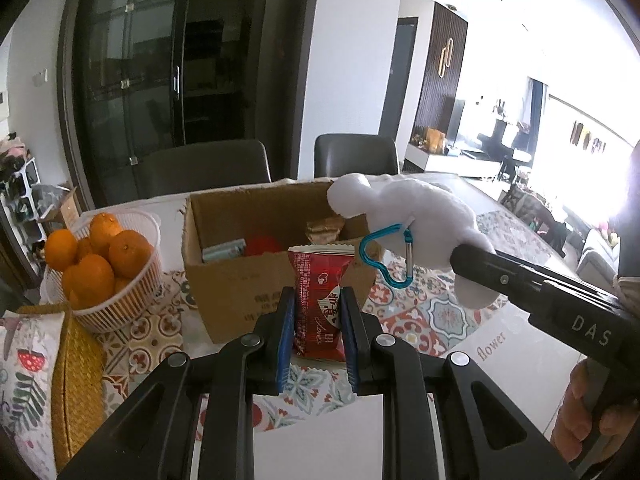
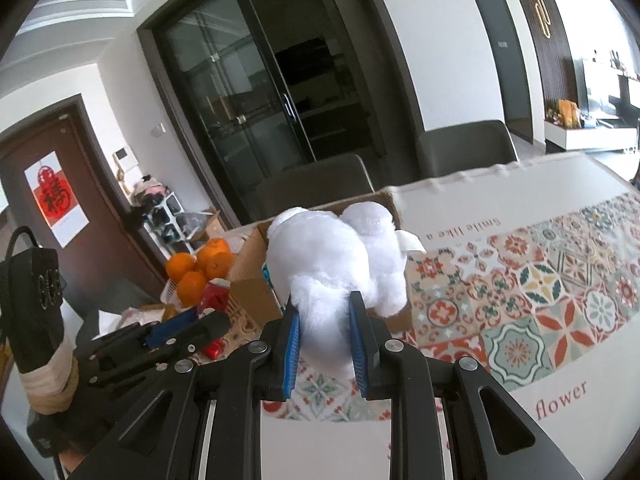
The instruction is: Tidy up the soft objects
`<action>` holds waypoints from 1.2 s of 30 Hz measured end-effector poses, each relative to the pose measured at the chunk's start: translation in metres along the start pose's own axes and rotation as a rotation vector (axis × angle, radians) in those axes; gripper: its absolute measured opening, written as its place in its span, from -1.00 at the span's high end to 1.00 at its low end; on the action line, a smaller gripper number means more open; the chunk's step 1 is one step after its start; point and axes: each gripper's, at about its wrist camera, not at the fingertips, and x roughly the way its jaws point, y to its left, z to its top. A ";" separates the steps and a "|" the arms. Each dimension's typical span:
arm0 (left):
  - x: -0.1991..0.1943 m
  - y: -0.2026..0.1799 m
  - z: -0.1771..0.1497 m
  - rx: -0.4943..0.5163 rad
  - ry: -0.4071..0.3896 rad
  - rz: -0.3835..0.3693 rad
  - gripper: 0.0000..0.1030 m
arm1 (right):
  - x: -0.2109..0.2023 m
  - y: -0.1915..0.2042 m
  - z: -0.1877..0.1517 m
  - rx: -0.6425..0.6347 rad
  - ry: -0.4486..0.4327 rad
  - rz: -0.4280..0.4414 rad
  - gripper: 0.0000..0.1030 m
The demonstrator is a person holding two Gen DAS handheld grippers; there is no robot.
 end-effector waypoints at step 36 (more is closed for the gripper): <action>0.077 0.050 0.077 0.001 0.016 0.053 0.56 | 0.080 0.020 0.072 -0.083 -0.002 -0.014 0.82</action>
